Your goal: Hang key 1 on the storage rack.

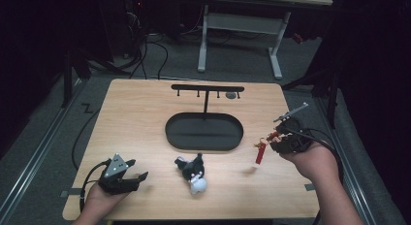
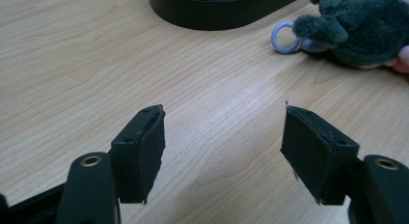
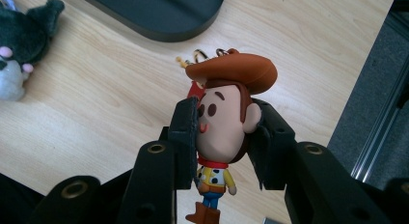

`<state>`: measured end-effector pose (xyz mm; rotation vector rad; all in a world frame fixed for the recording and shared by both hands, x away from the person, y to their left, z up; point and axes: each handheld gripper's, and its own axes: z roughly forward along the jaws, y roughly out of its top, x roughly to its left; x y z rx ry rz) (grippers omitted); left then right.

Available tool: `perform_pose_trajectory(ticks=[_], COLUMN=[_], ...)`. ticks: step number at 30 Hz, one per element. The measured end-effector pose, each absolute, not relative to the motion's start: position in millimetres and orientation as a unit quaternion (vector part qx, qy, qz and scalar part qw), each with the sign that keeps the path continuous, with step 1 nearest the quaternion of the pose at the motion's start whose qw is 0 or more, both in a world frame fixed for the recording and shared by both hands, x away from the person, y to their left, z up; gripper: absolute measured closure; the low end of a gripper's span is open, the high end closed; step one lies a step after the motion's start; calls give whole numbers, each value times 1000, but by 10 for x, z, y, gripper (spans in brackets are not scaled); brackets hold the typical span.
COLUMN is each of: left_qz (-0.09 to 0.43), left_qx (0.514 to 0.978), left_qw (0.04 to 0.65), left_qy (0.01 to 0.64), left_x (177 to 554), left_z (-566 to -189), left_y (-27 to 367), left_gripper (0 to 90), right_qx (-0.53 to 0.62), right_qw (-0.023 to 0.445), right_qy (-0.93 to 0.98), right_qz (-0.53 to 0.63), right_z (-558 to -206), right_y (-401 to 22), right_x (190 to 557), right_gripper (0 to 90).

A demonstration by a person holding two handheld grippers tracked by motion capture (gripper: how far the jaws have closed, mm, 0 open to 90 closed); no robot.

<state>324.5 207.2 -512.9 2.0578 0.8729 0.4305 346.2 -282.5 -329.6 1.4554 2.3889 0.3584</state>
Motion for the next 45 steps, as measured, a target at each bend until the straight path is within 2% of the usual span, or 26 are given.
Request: perform_pose_trajectory(ticks=[14,33,45], left_qz=[167,162,159], left_qx=[822,820,821], left_qw=[421,425,426], left_qy=[344,346,345], left_x=[3259,3268,3275], left_z=[-5126,-5124,-5129], left_y=[2043,2061,2070], left_gripper=[321,322,322], right_qx=[507,511,513], right_qw=[172,193,184], right_qy=[834,824,826], right_qz=[136,151,146], right_z=[-3181,-2982,-3004], right_y=[-2670,-2475,-2324], right_x=[3641,4072,4348], right_gripper=[660,660,660])
